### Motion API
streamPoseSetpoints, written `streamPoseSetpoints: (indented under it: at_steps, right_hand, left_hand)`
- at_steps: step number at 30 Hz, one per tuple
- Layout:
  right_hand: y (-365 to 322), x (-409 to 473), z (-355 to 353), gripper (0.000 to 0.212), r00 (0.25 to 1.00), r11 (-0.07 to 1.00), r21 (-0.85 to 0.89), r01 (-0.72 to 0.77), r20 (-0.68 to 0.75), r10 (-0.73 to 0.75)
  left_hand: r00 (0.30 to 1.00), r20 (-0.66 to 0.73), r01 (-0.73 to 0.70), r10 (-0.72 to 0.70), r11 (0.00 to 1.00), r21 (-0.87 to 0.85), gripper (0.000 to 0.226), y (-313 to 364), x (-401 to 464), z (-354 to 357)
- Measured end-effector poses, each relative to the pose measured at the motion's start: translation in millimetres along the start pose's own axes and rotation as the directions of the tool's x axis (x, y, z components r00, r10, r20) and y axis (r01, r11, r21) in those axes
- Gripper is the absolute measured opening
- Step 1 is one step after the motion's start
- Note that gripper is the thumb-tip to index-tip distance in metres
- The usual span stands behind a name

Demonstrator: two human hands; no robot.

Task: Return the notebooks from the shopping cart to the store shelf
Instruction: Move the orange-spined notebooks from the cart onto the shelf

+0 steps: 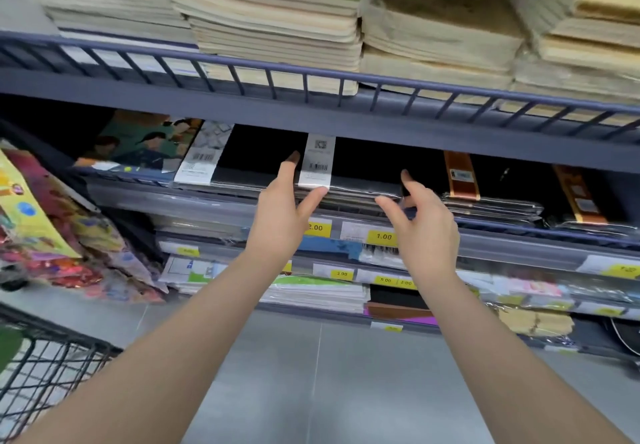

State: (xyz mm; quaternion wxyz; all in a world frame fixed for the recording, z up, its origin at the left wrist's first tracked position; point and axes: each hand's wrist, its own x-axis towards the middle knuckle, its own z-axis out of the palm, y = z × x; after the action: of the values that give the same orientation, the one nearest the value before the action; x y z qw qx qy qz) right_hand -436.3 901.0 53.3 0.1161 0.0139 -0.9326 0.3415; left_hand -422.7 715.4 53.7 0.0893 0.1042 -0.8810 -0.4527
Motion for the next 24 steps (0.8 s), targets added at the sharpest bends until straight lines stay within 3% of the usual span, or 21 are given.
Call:
streamPoseSetpoints:
  at_steps: [6, 9, 12, 17, 21, 24]
  right_hand:
    - [1, 2, -1, 0.058, 0.996, 0.998, 0.05, -0.039, 0.077, 0.035]
    - [0, 4, -1, 0.058, 0.994, 0.997, 0.049, -0.062, 0.087, 0.058]
    - [-3, 7, 2, 0.056, 0.997, 0.997, 0.019, -0.069, 0.039, 0.068]
    - [-4, 7, 0, 0.061, 0.995, 0.996, 0.023, -0.086, 0.051, 0.085]
    - [-6, 6, -1, 0.072, 0.979, 0.989, -0.108, -0.106, 0.165, 0.123]
    - [-4, 7, 3, 0.064, 0.962, 0.973, -0.164, -0.164, 0.192, 0.195]
  left_hand:
    - [0.986, 0.153, 0.052, -0.067, 0.994, 0.097, 0.08, 0, 5, -5]
    - [0.99, 0.108, 0.074, -0.09, 0.987, 0.145, 0.066, 1, 7, -3]
    - [0.993, 0.07, 0.082, -0.095, 0.982, 0.171, 0.037, 2, 10, 0]
    - [0.981, 0.109, 0.145, -0.159, 0.981, 0.126, 0.035, 4, 12, 2]
    - [0.963, 0.18, 0.182, -0.199, 0.978, 0.103, 0.033, 8, 13, 2]
    - [0.954, 0.211, 0.203, -0.215, 0.976, 0.077, 0.034, 10, 14, 2]
